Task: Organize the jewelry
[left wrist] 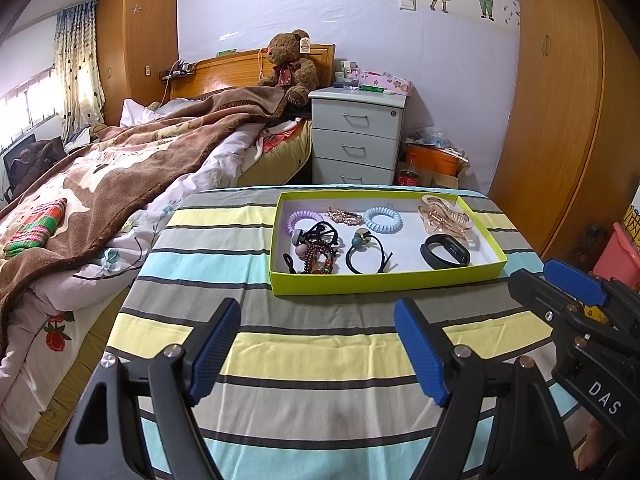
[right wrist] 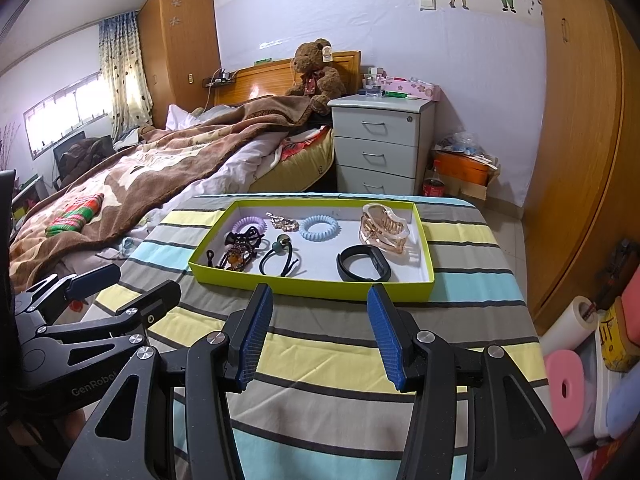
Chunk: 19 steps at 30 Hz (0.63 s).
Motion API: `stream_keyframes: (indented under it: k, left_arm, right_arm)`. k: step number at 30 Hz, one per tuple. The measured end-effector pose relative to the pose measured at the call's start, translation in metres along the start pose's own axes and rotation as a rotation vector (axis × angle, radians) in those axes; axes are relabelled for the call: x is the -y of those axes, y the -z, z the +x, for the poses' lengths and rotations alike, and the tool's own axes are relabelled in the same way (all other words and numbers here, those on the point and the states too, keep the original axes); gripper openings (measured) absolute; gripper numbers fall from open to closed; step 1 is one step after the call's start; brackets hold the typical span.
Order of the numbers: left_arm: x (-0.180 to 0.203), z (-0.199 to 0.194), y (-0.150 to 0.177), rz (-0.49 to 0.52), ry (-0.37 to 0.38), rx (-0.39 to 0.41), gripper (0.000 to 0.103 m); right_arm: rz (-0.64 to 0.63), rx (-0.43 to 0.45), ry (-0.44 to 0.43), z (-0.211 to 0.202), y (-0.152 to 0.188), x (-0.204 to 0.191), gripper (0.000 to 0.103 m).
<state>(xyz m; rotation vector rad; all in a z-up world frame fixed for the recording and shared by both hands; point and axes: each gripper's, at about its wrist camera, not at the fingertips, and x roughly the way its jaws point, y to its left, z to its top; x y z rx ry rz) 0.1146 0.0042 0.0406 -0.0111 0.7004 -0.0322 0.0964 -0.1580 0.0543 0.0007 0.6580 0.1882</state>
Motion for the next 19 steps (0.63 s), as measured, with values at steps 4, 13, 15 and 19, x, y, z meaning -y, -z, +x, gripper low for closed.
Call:
stream_keyframes:
  k: [4,13,15,19]
  left_arm:
    - [-0.0004,0.0000,-0.0001,0.000,-0.002,-0.001,0.081]
    - [-0.0006,-0.0006,-0.0003,0.007,-0.006,0.002,0.081]
    - [-0.0013,-0.0011,-0.0001,0.008,-0.008,0.004,0.081]
    - [-0.0025,-0.0008,0.0003,0.008,-0.005,-0.002,0.081]
  right_arm:
    - [0.001,-0.001,0.000,0.0002,0.0001,0.0001,0.050]
    - [0.002,0.001,0.000,0.0004,0.0002,0.0009,0.050]
    - [0.002,0.000,0.000,0.0003,0.0004,0.0010,0.050]
    - [0.002,-0.001,0.000,0.0010,0.0007,0.0014,0.050]
